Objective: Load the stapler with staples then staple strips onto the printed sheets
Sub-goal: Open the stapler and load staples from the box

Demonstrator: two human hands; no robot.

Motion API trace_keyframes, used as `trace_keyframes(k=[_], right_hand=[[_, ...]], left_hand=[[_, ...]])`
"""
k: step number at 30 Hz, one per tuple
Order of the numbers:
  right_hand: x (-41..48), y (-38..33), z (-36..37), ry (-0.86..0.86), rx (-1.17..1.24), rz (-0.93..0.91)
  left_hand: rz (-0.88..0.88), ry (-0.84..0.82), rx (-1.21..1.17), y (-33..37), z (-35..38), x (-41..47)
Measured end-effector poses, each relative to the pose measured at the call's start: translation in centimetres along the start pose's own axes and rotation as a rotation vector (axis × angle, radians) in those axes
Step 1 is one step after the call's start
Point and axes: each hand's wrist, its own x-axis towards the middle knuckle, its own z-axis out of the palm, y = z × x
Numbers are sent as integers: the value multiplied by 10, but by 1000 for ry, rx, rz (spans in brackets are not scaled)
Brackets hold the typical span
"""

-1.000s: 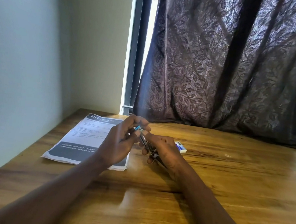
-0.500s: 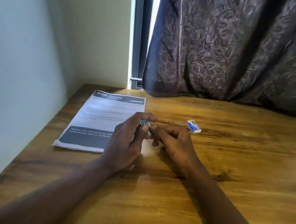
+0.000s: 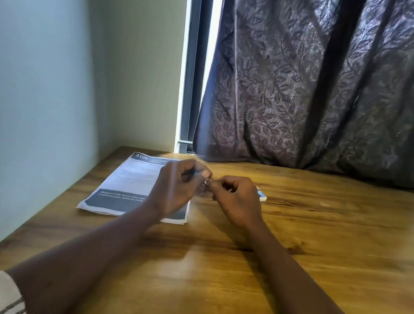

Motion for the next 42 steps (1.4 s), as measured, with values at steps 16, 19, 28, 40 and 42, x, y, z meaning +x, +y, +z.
trace_keyframes(k=[16, 19, 28, 40, 42], right_hand=[[13, 14, 9, -18, 13, -93], [10, 14, 11, -62, 33, -166], [8, 11, -2, -7, 171, -108], [6, -3, -17, -230, 468, 201], [6, -4, -18, -364, 550, 294]], left_hand=[[-96, -28, -144, -36, 5, 17], [-178, 12, -221, -39, 2, 15], [-325, 43, -403, -31, 0, 15], [-199, 23, -378, -15, 1, 14], [-182, 20, -364, -14, 1, 15]])
